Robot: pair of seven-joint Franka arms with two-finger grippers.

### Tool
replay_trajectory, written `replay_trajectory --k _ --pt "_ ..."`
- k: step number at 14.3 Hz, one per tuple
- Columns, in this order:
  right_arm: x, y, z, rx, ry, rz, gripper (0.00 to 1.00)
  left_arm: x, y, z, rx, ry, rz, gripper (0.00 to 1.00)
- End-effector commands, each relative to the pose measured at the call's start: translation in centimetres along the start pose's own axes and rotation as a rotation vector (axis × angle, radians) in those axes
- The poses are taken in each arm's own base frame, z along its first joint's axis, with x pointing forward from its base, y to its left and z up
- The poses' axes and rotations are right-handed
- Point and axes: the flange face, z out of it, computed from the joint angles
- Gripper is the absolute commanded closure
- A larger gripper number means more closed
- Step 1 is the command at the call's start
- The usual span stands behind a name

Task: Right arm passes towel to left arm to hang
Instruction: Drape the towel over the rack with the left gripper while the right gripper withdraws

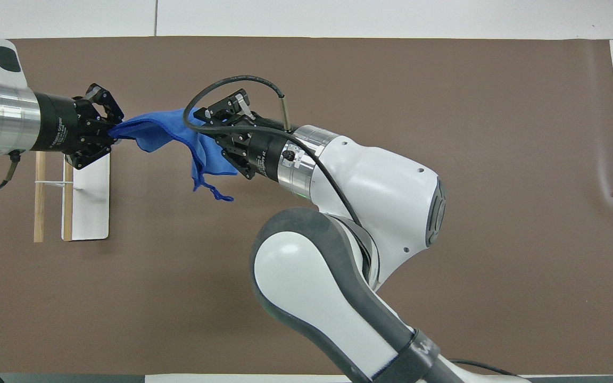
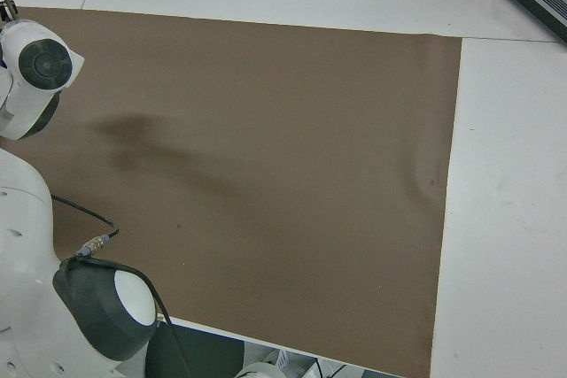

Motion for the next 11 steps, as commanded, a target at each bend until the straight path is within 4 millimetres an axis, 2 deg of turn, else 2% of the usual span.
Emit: replay_trajectory --k 1,5,6,9,11 --pt "2.9 2.4 -0.7 -0.023 0.094 -0.216 0.0 1.8 -1.3 -0.6 0.006 0.05 0.093 1.0" --pt "11.0 3.1 -4.1 -0.096 0.194 -0.497 0.0 2.9 -2.0 -0.9 0.094 0.146 0.227 1.0" --pt "12.8 3.1 -4.8 -0.129 0.204 -0.56 0.0 3.8 -2.6 -1.2 0.111 0.162 0.248 1.0" --pt "16.5 2.3 -6.7 -0.264 0.197 -0.756 0.0 6.2 -4.3 -1.8 0.144 0.188 0.297 1.0" --pt "18.9 1.9 -8.1 -0.413 0.176 -0.911 0.0 7.6 -6.0 -2.5 0.147 0.194 0.286 1.0"
